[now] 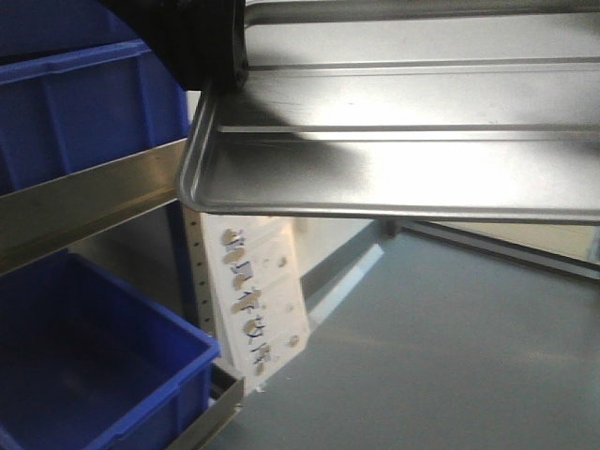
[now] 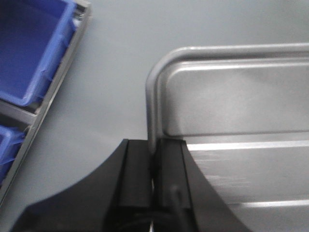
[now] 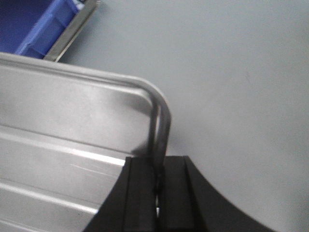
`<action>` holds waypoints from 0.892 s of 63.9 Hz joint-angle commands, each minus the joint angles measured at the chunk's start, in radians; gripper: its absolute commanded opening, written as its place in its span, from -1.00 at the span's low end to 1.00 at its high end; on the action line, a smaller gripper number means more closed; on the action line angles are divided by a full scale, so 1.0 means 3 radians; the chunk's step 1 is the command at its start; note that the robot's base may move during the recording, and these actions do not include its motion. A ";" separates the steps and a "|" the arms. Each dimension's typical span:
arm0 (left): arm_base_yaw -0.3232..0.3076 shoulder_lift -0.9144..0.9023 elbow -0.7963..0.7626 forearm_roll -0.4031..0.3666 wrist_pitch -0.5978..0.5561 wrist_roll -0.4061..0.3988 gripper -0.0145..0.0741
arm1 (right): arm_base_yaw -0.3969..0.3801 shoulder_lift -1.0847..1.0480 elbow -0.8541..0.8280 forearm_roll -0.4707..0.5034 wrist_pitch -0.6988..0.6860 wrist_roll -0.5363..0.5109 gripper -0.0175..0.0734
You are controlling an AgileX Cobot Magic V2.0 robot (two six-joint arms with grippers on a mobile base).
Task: Grab silver tray and place in blue box
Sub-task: 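Hold the tray with both grippers while the base drives to the bins, then carry the tray over the blue bin and lower it inside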
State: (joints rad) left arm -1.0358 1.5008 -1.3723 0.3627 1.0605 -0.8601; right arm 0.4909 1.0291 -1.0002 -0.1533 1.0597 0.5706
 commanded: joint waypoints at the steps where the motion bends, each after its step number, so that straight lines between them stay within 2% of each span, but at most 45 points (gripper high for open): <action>1: -0.0023 -0.0108 -0.0096 0.0137 0.0009 0.0077 -0.89 | -0.0003 -0.0042 -0.0117 -0.0130 -0.0192 -0.0051 -0.49; 57: -0.0023 -0.0108 -0.0096 0.0137 0.0009 0.0077 -0.89 | -0.0003 -0.0042 -0.0117 -0.0130 -0.0192 -0.0051 -0.49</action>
State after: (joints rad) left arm -1.0358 1.5008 -1.3723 0.3627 1.0605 -0.8601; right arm 0.4909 1.0291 -1.0002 -0.1533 1.0597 0.5706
